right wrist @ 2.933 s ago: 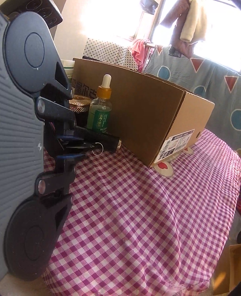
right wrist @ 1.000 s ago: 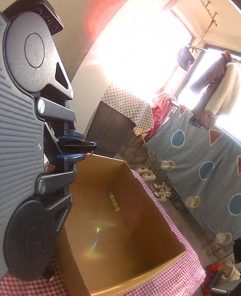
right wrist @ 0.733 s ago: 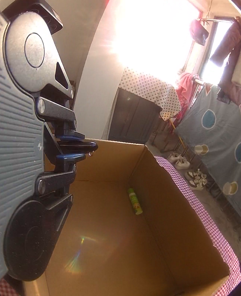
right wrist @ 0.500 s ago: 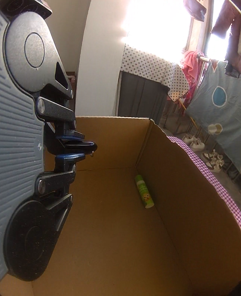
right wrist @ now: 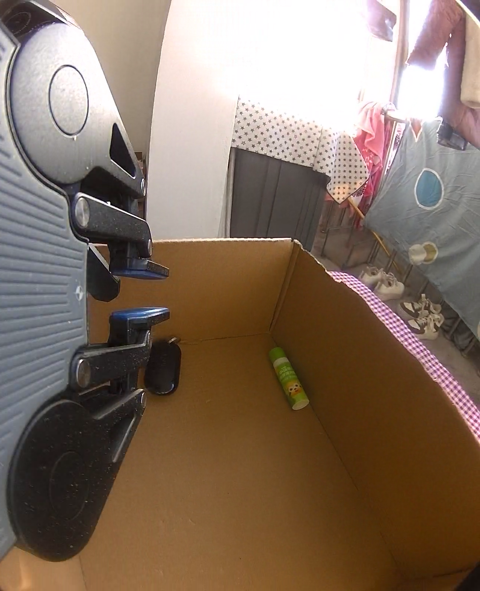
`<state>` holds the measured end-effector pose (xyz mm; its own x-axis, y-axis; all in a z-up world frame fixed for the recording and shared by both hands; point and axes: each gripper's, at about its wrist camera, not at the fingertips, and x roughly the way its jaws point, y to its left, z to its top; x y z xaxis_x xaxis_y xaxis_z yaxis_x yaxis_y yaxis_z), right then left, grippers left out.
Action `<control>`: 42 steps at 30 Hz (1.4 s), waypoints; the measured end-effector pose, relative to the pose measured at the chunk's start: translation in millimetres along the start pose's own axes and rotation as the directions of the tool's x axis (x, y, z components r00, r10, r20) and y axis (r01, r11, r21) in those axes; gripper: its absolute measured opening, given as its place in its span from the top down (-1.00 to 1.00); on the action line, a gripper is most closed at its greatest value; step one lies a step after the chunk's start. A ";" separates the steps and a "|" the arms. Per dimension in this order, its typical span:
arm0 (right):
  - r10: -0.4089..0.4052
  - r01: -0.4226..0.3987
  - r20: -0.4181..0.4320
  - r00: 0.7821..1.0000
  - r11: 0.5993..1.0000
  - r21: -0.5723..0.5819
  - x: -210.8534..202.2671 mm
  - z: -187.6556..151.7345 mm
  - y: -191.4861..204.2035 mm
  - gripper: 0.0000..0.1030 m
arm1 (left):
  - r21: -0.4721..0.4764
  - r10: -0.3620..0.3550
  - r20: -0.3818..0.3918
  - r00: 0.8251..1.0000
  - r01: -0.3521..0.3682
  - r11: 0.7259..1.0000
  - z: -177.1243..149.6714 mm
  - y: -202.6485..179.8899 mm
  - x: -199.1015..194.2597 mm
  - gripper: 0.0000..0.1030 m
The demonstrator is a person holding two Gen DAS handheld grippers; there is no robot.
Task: Organize rigid objects
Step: 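Return the right tool to the black cylinder and close on it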
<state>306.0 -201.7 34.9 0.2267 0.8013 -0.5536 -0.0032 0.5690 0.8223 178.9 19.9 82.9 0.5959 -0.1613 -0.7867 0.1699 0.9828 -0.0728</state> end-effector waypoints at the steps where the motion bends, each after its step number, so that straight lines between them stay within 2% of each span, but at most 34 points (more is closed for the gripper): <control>1: 0.012 -0.012 0.016 1.000 1.000 -0.011 -11.1 -4.6 1.3 0.65 | 0.000 -0.004 0.009 1.000 0.004 1.000 -0.9 -1.4 -5.3 0.20; 6: 0.088 -0.080 0.116 0.989 0.994 -0.073 -69.3 -42.7 1.9 0.64 | 0.016 -0.052 0.073 0.996 0.051 0.999 -8.4 -11.6 -36.7 0.09; 11: 0.153 -0.135 0.216 0.964 0.986 -0.095 -116.2 -90.3 -12.7 0.54 | 0.054 -0.107 0.108 0.988 0.102 0.993 -25.2 -31.1 -57.1 -0.04; 15: 0.189 -0.178 0.284 0.940 0.982 -0.066 -143.9 -124.4 -40.2 0.54 | 0.078 -0.129 0.129 0.983 0.119 0.990 -43.9 -48.2 -62.0 -0.11; 18: 0.169 -0.166 0.330 0.929 0.985 -0.037 -156.5 -146.1 -62.2 0.54 | 0.097 -0.163 0.119 0.980 0.151 0.984 -59.5 -62.0 -59.7 -0.14; 22: 0.110 -0.116 0.345 0.932 0.993 -0.001 -159.9 -170.6 -90.9 0.46 | 0.121 -0.196 0.092 0.976 0.184 0.975 -82.6 -81.4 -50.7 -0.36; 24: 0.051 -0.062 0.360 0.931 0.998 0.017 -161.9 -179.6 -104.1 0.07 | 0.127 -0.215 0.059 0.975 0.206 0.970 -91.2 -89.9 -41.7 -0.46; 25: 0.017 -0.028 0.374 0.927 0.999 0.025 -163.7 -183.8 -110.7 0.00 | 0.130 -0.224 0.038 0.974 0.217 0.967 -96.0 -95.0 -36.1 -0.50; 27: -0.033 0.018 0.388 0.921 0.999 0.041 -165.3 -190.3 -123.5 -0.03 | 0.134 -0.232 0.003 0.973 0.230 0.964 -102.9 -102.8 -25.1 -0.50; 30: -0.062 0.037 0.397 0.916 0.997 0.068 -167.1 -194.3 -141.7 -0.03 | 0.146 -0.236 -0.047 0.971 0.240 0.960 -111.3 -115.5 -7.1 -0.50; 33: -0.089 0.066 0.410 0.908 0.995 0.072 -167.9 -188.8 -149.9 -0.03 | 0.177 -0.237 -0.059 0.970 0.244 0.954 -119.0 -126.9 5.3 -0.49; 42: -0.047 0.003 0.401 0.915 0.994 0.111 -151.3 -162.2 -171.1 0.05 | 0.262 -0.198 -0.087 0.976 0.214 0.941 -119.1 -154.0 42.3 -0.27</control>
<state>114.3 -390.4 -43.3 0.5984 0.6320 -0.4925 0.1053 0.5473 0.8303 84.5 -127.5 -12.2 0.4802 -0.3439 -0.8070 0.4928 0.8668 -0.0762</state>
